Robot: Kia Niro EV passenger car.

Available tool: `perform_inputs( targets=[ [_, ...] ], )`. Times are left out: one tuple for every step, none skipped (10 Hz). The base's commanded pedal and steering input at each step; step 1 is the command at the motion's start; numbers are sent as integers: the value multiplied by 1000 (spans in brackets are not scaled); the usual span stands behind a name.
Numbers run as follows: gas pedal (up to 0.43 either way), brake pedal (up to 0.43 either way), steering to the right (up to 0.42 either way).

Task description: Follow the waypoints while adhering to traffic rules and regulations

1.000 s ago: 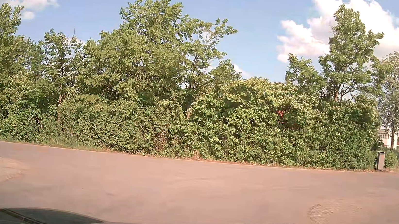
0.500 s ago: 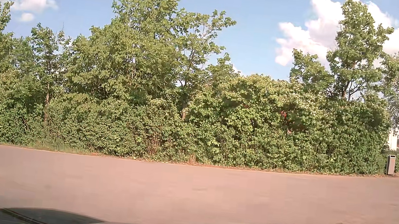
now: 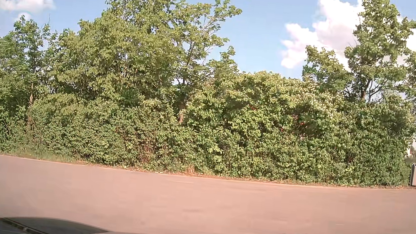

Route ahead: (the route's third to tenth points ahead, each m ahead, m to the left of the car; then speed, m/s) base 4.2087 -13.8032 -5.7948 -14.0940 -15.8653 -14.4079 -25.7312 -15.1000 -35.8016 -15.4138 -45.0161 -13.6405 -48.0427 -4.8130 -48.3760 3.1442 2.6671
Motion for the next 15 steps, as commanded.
perform_inputs(
  targets=[
    [0,12,141],
    [0,12,166],
    [0,12,202],
    [0,12,239],
    [0,12,271],
    [0,12,308],
    [0,12,341],
    [0,12,383],
    [0,12,412],
    [0,12,449],
    [0,12,475],
    [0,12,487],
    [0,12,500],
    [0,12,512],
    [0,12,522]
  ],
)
